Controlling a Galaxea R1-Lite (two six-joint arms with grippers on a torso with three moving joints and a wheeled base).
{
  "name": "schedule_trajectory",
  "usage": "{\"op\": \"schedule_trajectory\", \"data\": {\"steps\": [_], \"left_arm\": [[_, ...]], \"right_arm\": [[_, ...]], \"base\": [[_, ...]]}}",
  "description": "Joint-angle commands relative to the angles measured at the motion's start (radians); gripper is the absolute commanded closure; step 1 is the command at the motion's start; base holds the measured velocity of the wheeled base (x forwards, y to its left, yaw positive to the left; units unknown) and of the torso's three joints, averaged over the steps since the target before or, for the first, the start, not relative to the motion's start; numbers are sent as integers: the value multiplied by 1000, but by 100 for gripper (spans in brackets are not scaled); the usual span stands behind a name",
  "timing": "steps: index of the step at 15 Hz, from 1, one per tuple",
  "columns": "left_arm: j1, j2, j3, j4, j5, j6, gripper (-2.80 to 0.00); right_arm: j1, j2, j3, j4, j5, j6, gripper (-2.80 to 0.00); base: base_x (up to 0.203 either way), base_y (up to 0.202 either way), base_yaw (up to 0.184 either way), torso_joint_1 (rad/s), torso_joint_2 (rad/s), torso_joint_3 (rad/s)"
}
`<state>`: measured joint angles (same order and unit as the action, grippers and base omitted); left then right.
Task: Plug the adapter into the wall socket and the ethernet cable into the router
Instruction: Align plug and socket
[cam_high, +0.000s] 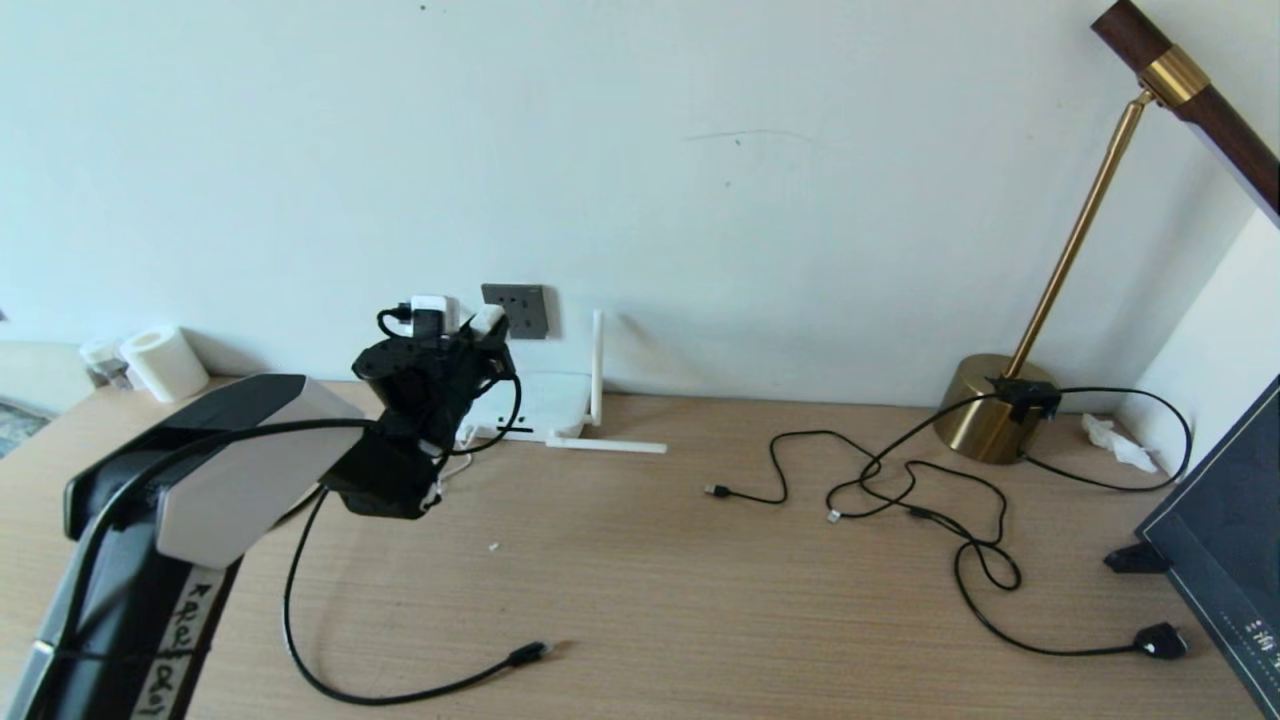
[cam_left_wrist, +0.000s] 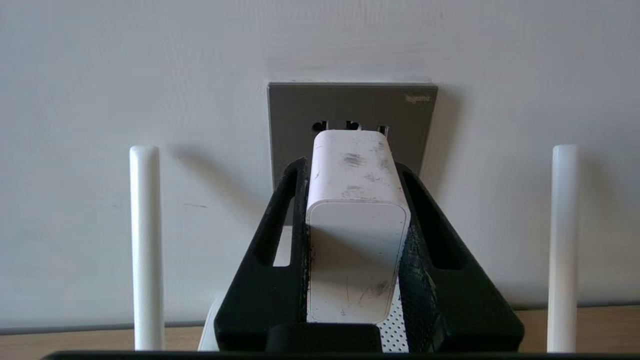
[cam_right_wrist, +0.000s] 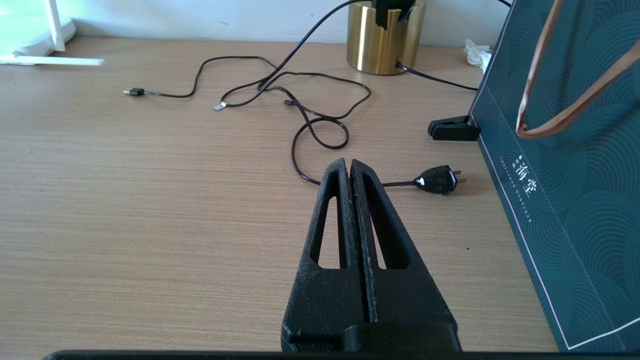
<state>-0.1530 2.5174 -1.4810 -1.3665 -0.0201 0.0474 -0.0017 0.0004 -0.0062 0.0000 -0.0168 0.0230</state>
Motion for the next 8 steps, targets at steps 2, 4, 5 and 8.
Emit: {"op": "schedule_trajectory", "data": {"steps": [2,4,5,8], "left_arm": [[1,27,-69,22,-2,0,0],[1,34,-104,56,0,0,0],[1,34,-111,69,-1,0,0],[0,53,-155,87,-1,0,0]], "right_arm": [[0,0,0,0,0,0,0],[0,0,0,0,0,0,0],[0,0,0,0,0,0,0],[0,0,0,0,0,0,0]], "base": [[0,0,0,0,0,0],[0,0,0,0,0,0],[0,0,0,0,0,0],[0,0,0,0,0,0]]}}
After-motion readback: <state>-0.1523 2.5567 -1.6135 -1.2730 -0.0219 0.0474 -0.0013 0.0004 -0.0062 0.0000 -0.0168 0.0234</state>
